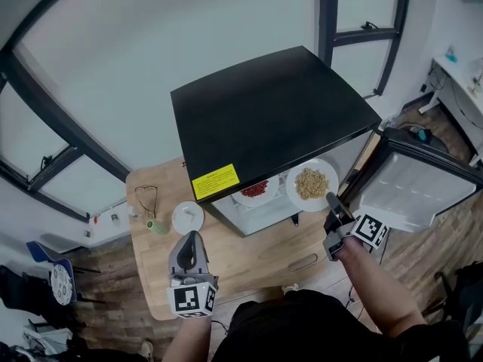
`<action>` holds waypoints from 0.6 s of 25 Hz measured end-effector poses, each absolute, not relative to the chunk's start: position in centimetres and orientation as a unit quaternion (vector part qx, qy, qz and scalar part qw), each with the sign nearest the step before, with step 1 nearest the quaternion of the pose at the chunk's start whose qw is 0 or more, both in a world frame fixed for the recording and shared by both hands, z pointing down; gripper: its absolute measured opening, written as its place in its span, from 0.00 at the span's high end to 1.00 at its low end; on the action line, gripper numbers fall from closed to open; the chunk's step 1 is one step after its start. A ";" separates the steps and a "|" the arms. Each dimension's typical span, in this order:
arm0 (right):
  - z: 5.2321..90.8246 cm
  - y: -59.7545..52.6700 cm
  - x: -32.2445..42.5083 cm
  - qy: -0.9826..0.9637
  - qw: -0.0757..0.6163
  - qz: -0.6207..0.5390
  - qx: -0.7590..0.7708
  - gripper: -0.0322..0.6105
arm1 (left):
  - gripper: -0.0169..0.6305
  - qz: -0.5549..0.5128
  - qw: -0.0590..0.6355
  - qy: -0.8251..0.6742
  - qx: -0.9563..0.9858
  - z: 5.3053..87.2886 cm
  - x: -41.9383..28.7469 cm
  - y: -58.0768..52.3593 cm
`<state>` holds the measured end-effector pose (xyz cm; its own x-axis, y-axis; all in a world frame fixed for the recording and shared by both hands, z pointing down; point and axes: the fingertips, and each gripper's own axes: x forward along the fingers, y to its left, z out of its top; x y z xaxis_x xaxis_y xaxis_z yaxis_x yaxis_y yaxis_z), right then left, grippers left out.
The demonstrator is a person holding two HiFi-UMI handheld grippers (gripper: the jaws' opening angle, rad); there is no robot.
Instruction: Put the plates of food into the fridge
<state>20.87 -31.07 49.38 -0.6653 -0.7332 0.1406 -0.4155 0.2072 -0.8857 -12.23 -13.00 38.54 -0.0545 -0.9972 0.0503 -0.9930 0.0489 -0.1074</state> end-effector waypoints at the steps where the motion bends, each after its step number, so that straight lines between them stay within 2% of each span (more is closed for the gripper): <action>1: 49.5 -31.5 20.9 0.759 0.157 -0.506 -0.378 0.90 | 0.97 -0.059 0.019 0.726 -0.685 38.6 -12.3 -13.1; 10: 49.3 -35.8 19.2 0.767 0.163 -0.507 -0.358 0.90 | 0.97 -0.064 0.024 0.743 -0.666 38.4 -13.1 -14.5; 15: 48.9 -38.0 17.5 0.782 0.134 -0.489 -0.364 0.90 | 0.97 -0.065 0.026 0.752 -0.655 38.2 -13.9 -14.7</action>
<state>17.54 -38.05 48.88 -0.6994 -0.6997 0.1456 -0.4374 0.2579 -0.8615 -13.93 -14.67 38.16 -0.1399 -0.9891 0.0464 -0.9823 0.1328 -0.1320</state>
